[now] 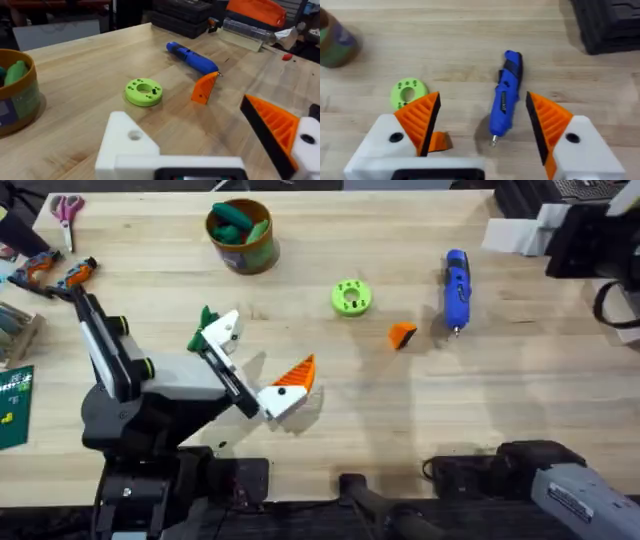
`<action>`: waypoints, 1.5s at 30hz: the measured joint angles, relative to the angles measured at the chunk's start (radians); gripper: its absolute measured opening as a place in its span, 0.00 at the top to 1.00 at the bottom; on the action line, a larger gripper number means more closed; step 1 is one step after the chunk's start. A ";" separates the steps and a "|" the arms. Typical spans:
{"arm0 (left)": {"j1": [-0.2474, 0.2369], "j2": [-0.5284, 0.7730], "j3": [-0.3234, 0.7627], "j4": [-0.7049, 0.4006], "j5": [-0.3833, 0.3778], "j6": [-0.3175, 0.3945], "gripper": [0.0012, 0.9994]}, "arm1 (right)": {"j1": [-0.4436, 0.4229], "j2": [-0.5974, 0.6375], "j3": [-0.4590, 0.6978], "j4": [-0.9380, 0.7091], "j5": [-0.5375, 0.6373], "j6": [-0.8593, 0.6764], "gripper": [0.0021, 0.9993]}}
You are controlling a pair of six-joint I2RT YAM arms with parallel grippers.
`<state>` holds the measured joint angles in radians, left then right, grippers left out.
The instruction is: Pick up the gripper from the table and insert it into the empty holder that is missing its gripper. Then pick up a screw, insert it into the mounting hole, and use the screwdriver to tighten it. Finally, clean up the table by picking up the vegetable and placing it into the bucket.
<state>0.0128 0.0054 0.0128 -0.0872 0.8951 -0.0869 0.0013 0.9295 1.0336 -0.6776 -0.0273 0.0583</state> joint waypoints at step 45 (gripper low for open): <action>0.000 0.000 0.000 0.000 0.000 0.071 0.01 | 0.408 0.741 0.175 -0.316 -0.024 0.010 0.01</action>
<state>0.0128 0.0053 0.0128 -0.0875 0.8951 -0.0154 0.4095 1.6707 1.2087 -0.9936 -0.0515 0.0683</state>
